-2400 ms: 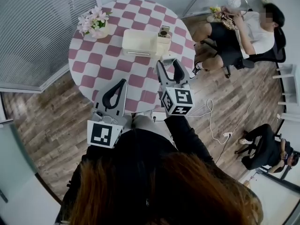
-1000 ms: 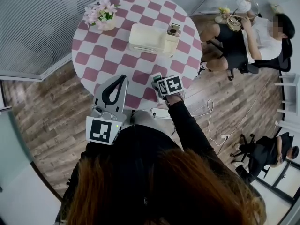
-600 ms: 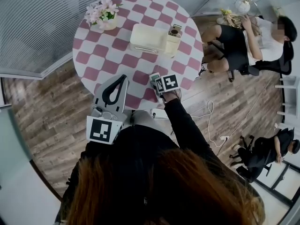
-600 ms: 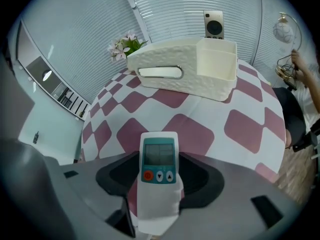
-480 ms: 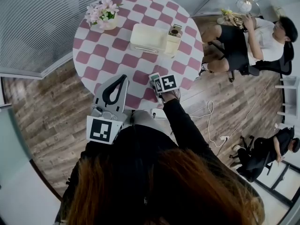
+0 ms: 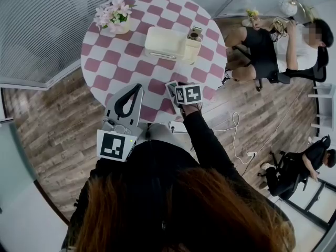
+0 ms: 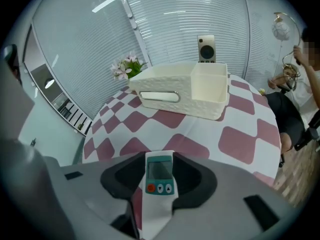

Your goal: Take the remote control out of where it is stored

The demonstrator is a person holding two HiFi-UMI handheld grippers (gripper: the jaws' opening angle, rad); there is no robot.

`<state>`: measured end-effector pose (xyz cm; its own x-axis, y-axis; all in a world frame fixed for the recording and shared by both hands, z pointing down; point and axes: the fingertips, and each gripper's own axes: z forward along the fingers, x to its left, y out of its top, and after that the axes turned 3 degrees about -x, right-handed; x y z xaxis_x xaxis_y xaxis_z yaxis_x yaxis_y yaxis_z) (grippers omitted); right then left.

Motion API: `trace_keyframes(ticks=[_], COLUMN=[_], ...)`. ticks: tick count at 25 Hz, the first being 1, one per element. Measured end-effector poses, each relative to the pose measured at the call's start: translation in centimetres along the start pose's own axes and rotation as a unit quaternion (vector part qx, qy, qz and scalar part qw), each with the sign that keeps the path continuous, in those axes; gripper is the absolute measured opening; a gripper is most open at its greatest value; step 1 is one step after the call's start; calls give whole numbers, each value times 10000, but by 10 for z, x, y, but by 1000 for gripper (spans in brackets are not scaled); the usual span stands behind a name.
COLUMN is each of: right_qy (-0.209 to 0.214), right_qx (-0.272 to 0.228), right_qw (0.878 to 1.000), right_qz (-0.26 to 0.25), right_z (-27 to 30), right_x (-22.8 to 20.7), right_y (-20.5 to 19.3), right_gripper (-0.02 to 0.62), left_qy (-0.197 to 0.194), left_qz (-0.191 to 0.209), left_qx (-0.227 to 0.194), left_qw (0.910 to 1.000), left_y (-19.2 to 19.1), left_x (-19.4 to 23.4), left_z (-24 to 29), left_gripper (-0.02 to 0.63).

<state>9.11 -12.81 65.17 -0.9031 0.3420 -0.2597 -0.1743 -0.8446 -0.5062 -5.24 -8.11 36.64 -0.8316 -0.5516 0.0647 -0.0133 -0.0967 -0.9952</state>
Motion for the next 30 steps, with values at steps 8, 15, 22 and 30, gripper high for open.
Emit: trace_keyframes(ticks=[8, 15, 22, 30], right_qy=[-32, -146, -287, -273], right_qx=[-459, -1850, -3096, -4053], right_qw=[9989, 9821, 9465, 9088], right_qz=[74, -337, -862, -950], right_z=[-13, -39, -85, -141], right_x=[-1, 4, 23, 41], right_y=[10, 40, 79, 104], right_gripper=[21, 15, 14, 14], left_qy=[-74, -103, -151, -198], left_qz=[62, 135, 128, 132], left_qx=[-13, -13, 6, -31], left_qw=[10000, 9999, 9998, 9997], left_y=[2, 3, 2, 3], left_x=[-5, -8, -11, -17], left_z=[-1, -3, -1, -1], left_gripper=[9, 9, 9, 9])
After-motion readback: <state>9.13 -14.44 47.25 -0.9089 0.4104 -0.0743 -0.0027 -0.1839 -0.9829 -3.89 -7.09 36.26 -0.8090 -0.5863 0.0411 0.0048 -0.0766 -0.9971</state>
